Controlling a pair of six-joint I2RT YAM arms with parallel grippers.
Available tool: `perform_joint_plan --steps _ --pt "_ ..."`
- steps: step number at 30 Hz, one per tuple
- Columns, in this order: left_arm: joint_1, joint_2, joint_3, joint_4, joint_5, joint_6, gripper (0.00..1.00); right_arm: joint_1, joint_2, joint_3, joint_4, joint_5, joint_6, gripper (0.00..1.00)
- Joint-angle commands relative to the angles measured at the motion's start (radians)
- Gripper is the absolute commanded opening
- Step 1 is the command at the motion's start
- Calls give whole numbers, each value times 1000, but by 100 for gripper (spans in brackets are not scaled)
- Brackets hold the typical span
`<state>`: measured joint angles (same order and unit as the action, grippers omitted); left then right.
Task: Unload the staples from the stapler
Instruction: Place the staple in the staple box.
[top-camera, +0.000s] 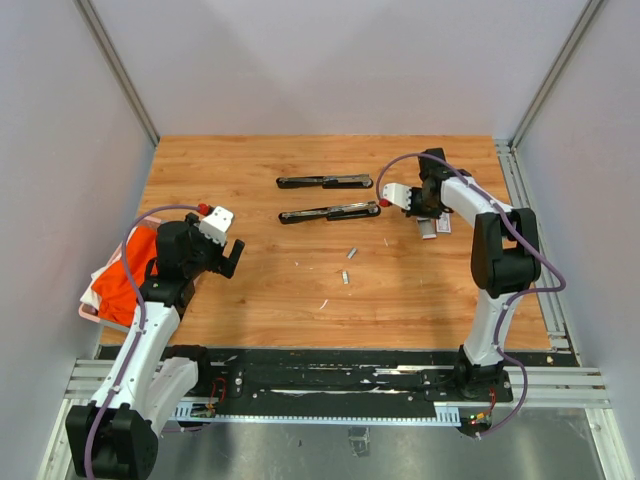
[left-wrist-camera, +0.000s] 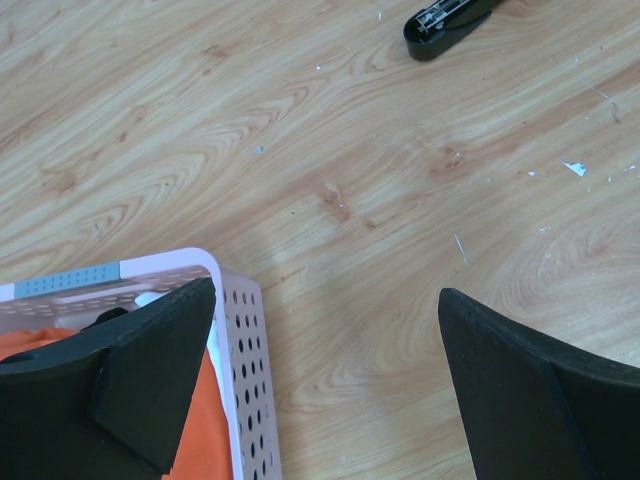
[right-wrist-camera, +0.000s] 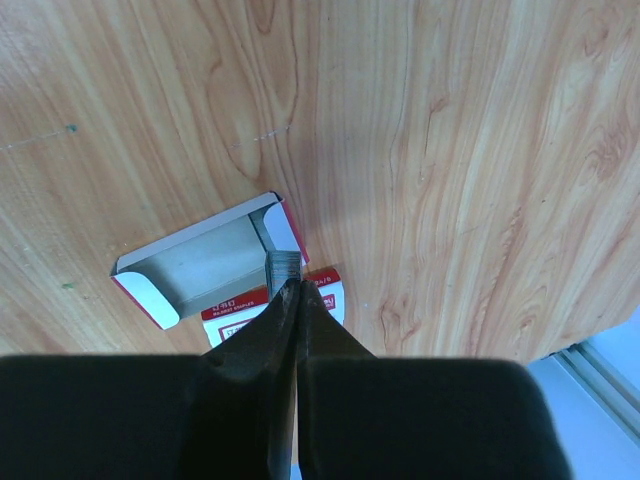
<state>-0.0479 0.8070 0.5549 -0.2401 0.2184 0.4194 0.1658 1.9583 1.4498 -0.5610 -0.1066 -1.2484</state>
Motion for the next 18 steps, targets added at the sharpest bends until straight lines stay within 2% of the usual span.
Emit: perform_joint_plan --steps 1,18 --pt "6 1 -7 27 4 8 98 -26 16 -25 12 4 -63 1" --pt "6 6 -8 28 2 9 98 -31 3 -75 -11 -50 -122 1"
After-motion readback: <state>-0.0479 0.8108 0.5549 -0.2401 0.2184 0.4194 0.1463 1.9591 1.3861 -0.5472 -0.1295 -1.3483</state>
